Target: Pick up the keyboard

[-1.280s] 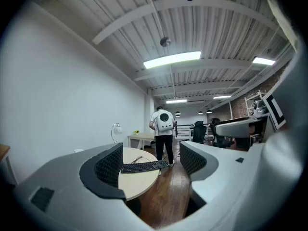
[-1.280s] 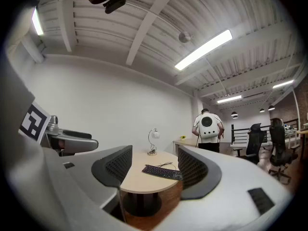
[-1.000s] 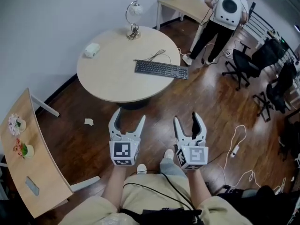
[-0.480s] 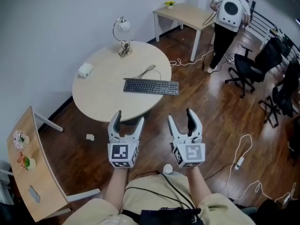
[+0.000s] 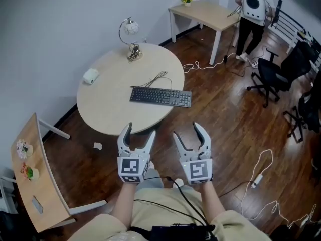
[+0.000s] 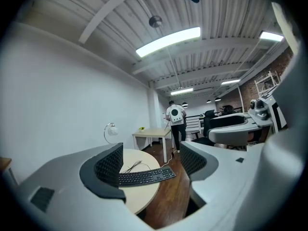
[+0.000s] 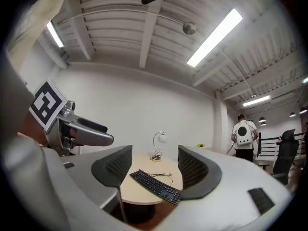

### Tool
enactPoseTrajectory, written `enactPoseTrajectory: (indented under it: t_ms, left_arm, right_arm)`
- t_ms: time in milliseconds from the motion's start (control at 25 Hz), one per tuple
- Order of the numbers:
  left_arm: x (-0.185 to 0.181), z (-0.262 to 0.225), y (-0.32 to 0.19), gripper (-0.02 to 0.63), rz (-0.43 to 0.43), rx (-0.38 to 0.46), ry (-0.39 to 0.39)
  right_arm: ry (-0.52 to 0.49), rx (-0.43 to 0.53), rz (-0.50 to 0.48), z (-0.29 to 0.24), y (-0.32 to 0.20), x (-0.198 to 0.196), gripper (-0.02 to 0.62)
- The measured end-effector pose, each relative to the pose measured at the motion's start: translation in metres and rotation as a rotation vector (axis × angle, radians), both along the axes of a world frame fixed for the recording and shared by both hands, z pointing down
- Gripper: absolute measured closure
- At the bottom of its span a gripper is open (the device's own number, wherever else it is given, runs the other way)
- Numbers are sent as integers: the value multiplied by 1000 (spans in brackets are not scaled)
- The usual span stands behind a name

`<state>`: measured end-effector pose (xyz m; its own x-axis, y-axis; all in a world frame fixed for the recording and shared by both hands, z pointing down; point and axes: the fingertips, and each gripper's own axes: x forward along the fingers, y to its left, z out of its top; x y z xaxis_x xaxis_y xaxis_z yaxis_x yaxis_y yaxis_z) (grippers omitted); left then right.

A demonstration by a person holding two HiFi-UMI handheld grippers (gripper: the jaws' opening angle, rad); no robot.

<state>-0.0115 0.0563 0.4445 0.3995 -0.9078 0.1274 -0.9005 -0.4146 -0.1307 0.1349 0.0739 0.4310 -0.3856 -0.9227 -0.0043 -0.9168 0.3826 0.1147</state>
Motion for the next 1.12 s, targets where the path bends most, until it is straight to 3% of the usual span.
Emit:
enactPoseTrajectory:
  t_ms: [360,560,760,920,1120]
  left_arm:
    - [-9,22,-119,253,26,-14,18]
    - [-9,12,-202,253,86,9,30]
    - [-36,13,-274,253,97,-4,49]
    - [-55,24,-309,253,100,-47,70]
    - [-38,35,-342,253,128,-78,56]
  right_arm:
    - [-26,-63,58,34,-114,12,287]
    - [-67,-72,97,16,-196,12,287]
    - [-92,-98,167,20,-272,11,287]
    - [-92,-149,210,31,-293,15,287]
    - [-46,-281,254,79,-313,55,287]
